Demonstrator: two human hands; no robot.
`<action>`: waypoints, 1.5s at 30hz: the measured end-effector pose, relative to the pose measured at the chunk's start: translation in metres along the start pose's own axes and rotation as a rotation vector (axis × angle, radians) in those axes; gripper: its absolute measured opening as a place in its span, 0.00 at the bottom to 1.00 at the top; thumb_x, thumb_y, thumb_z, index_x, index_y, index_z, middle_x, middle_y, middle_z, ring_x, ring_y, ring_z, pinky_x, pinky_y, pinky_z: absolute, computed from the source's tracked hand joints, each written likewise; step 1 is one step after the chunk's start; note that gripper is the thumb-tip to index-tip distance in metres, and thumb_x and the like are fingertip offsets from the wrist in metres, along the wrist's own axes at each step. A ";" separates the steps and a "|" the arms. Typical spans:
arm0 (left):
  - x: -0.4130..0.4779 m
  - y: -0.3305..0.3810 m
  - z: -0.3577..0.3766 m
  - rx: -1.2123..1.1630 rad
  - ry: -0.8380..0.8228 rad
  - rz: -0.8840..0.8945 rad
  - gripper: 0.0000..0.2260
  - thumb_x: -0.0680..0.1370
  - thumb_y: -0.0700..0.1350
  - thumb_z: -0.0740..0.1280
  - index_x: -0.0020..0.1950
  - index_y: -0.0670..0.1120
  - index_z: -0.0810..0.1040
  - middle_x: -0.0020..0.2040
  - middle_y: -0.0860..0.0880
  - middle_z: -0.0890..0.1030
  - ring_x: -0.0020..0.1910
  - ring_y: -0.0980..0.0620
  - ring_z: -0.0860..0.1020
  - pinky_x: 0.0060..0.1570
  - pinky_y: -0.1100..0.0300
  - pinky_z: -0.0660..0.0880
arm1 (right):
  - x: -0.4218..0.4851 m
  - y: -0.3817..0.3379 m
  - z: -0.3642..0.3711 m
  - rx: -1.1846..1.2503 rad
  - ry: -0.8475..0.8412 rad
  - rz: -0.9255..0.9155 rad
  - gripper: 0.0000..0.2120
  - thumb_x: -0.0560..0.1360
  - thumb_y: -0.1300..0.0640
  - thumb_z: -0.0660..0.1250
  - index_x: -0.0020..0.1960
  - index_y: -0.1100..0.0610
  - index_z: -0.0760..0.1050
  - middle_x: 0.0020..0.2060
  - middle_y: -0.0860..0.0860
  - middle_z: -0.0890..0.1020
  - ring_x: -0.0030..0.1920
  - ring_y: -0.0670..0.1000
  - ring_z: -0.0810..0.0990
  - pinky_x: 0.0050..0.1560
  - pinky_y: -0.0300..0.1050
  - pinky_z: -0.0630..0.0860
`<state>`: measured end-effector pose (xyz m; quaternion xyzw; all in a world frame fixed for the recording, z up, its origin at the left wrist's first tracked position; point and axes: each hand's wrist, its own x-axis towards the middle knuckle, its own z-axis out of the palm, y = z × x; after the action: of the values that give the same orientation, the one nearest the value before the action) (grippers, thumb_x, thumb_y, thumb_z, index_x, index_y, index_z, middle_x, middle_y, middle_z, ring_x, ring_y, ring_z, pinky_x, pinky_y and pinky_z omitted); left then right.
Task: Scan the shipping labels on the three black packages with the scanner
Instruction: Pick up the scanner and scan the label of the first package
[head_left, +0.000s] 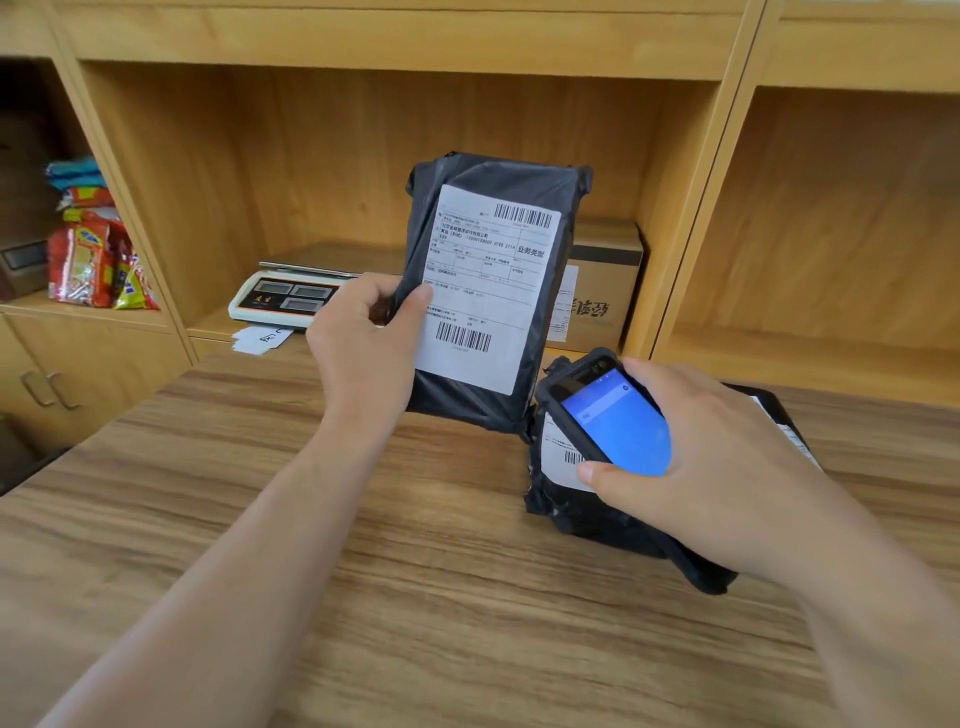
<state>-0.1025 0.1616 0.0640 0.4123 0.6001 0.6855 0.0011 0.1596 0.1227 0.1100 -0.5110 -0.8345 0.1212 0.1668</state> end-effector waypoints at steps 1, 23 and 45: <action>0.000 0.001 0.000 -0.001 0.010 -0.004 0.05 0.75 0.51 0.72 0.43 0.50 0.84 0.38 0.54 0.83 0.39 0.54 0.78 0.48 0.47 0.79 | 0.000 0.000 0.000 -0.005 -0.001 0.002 0.34 0.66 0.33 0.67 0.69 0.38 0.64 0.57 0.36 0.69 0.54 0.44 0.66 0.49 0.43 0.64; 0.001 -0.010 -0.008 0.133 0.174 0.111 0.06 0.76 0.45 0.73 0.42 0.54 0.79 0.42 0.53 0.82 0.40 0.56 0.78 0.41 0.74 0.68 | -0.011 -0.021 0.017 -0.110 -0.165 0.000 0.40 0.67 0.27 0.62 0.75 0.39 0.56 0.65 0.36 0.69 0.62 0.47 0.72 0.58 0.48 0.71; 0.005 -0.013 -0.005 0.115 0.049 -0.045 0.07 0.75 0.48 0.74 0.39 0.55 0.79 0.35 0.60 0.79 0.34 0.63 0.75 0.41 0.67 0.70 | -0.007 -0.010 0.012 -0.061 -0.109 0.013 0.42 0.66 0.29 0.65 0.76 0.38 0.55 0.65 0.34 0.67 0.61 0.46 0.72 0.56 0.48 0.72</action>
<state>-0.1150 0.1637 0.0564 0.3813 0.6472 0.6597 -0.0218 0.1500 0.1115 0.1014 -0.5138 -0.8424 0.1244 0.1044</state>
